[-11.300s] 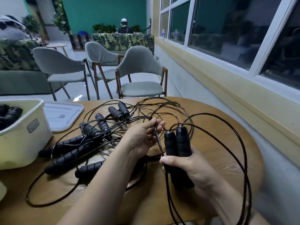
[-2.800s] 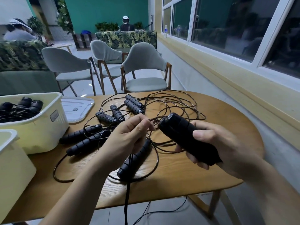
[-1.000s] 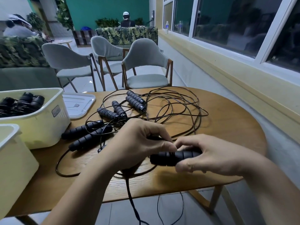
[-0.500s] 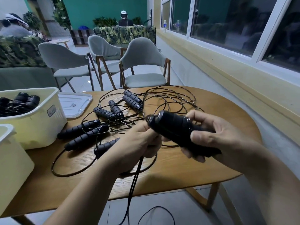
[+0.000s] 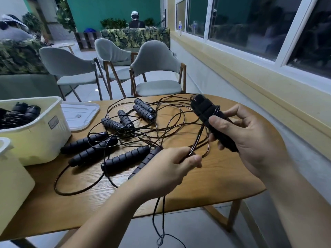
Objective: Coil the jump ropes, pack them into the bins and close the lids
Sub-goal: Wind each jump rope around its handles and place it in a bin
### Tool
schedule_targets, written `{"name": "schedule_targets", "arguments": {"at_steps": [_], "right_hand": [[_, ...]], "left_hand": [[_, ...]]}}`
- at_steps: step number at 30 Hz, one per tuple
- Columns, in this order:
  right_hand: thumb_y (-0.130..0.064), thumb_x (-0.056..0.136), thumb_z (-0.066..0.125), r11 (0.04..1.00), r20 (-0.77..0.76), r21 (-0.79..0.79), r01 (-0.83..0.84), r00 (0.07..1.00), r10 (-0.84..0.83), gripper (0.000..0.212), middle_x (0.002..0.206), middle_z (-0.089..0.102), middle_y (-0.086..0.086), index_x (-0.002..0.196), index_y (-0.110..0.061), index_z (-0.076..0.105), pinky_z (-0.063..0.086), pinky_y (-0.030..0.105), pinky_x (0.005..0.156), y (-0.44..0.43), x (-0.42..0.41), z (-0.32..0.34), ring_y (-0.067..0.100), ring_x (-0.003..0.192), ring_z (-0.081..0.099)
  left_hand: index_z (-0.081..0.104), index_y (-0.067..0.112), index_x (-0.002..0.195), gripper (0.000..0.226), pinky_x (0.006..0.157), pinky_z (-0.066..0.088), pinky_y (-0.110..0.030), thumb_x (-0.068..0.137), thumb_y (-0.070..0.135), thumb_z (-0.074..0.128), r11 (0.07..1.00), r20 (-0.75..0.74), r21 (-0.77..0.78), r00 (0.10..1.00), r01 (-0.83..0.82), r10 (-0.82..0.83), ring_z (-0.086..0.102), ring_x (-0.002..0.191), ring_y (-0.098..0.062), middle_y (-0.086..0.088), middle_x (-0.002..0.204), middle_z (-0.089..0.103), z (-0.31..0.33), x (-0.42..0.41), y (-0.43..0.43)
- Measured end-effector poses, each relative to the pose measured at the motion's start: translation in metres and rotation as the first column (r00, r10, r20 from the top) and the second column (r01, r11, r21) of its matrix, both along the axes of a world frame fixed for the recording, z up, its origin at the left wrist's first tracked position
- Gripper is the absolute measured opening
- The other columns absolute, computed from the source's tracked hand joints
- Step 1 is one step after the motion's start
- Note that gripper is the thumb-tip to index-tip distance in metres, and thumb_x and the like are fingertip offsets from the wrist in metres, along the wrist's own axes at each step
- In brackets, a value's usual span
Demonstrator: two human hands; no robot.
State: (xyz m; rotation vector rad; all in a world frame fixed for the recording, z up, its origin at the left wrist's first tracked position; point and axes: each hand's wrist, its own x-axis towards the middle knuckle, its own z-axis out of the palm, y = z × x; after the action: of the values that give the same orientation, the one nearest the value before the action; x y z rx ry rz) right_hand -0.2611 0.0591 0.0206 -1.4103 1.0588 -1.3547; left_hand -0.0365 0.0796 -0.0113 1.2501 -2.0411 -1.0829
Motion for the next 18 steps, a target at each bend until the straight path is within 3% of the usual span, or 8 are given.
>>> {"name": "schedule_targets", "arguments": {"at_steps": [2,6,10,13,16,18], "right_hand": [[-0.036,0.081,0.085,0.999,-0.072,-0.02,0.039,0.997,-0.04,0.045,0.1,0.076,0.019,0.11,-0.007,0.065,0.057,0.036,0.058,0.0,0.003,-0.002,0.028,0.077,0.077],[-0.047,0.074,0.089,0.998,-0.283,-0.029,0.064,0.957,-0.069,0.039,0.099,0.078,0.002,0.099,-0.023,0.07,0.06,0.042,0.06,0.0,0.006,-0.006,0.023,0.077,0.078],[-0.056,0.069,0.085,0.998,-0.485,0.057,-0.02,0.873,0.045,0.038,0.094,0.077,-0.004,0.095,-0.032,0.07,0.056,0.03,0.06,0.001,0.01,-0.009,0.014,0.074,0.075],[-0.049,0.079,0.085,0.982,-0.45,0.136,-0.128,0.875,0.177,0.033,0.091,0.079,0.004,0.099,-0.026,0.07,0.058,0.043,0.065,0.001,0.014,-0.011,0.026,0.08,0.078],[-0.036,0.089,0.084,0.948,-0.384,0.214,-0.233,0.873,0.301,0.025,0.094,0.079,0.006,0.102,-0.021,0.07,0.056,0.044,0.066,0.003,0.015,-0.009,0.03,0.085,0.079],[-0.031,0.091,0.083,0.905,-0.373,0.283,-0.318,0.833,0.409,0.023,0.096,0.079,0.006,0.104,-0.017,0.07,0.055,0.044,0.067,0.006,0.019,-0.006,0.03,0.087,0.079]], "left_hand": [[0.073,0.031,0.1,0.026,0.059,0.044,-0.033,0.108,0.047,0.055,0.996,0.098,-0.088,0.995,0.021,-0.013,0.051,0.058,-0.002,0.02,0.065,0.057,0.005,0.002,0.003],[0.074,0.031,0.097,0.024,0.06,0.048,-0.04,0.107,0.045,0.057,0.984,0.133,-0.172,0.991,0.045,-0.022,0.056,0.061,-0.008,0.01,0.071,0.061,0.012,0.009,0.006],[0.077,0.027,0.092,0.023,0.052,0.04,-0.035,0.106,0.04,0.063,0.976,0.087,-0.213,0.996,0.05,-0.032,0.049,0.053,-0.004,0.013,0.061,0.056,0.019,0.02,0.005],[0.078,0.023,0.089,0.022,0.048,0.034,-0.029,0.103,0.037,0.068,0.985,-0.043,-0.169,0.999,0.022,-0.03,0.045,0.05,-0.008,0.011,0.055,0.052,0.024,0.031,0.004],[0.078,0.019,0.088,0.022,0.048,0.028,-0.034,0.1,0.037,0.073,0.995,-0.231,-0.084,0.972,-0.048,0.028,0.041,0.052,-0.02,-0.002,0.06,0.051,0.027,0.044,-0.002],[0.077,0.019,0.086,0.025,0.049,0.03,-0.032,0.096,0.041,0.078,0.993,-0.273,-0.097,0.961,-0.073,0.044,0.044,0.053,-0.019,-0.006,0.062,0.055,0.029,0.05,-0.005]]}}
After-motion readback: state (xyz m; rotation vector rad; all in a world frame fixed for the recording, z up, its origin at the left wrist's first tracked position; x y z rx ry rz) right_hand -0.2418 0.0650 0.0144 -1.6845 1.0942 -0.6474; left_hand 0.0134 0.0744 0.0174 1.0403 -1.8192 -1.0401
